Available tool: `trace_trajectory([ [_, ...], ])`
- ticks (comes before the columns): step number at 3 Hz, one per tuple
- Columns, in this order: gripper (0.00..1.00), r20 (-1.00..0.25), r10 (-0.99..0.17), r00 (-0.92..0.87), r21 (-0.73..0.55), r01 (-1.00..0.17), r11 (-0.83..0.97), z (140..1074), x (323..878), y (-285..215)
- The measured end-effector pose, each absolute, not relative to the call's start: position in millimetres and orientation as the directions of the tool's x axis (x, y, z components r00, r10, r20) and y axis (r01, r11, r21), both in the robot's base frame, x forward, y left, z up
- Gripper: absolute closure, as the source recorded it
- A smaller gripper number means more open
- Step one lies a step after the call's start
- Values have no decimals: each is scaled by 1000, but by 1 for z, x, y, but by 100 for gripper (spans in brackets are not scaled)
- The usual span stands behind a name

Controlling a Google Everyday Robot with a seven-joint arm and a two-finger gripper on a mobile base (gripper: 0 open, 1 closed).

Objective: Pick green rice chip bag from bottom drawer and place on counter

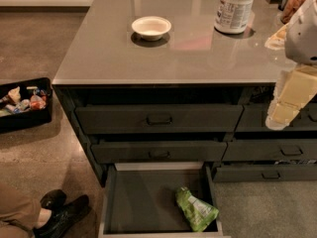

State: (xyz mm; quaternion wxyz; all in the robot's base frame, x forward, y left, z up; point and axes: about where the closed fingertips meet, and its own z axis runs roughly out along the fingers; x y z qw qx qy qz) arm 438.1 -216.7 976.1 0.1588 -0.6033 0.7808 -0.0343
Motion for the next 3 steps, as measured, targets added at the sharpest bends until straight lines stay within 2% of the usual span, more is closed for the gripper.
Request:
trace_trajectory([
  [2,0,-206,-939,-276,-243,-915,322,957,446,-226],
  [3,0,-223,-920,-322,-205,-907,367,900,457,-234],
])
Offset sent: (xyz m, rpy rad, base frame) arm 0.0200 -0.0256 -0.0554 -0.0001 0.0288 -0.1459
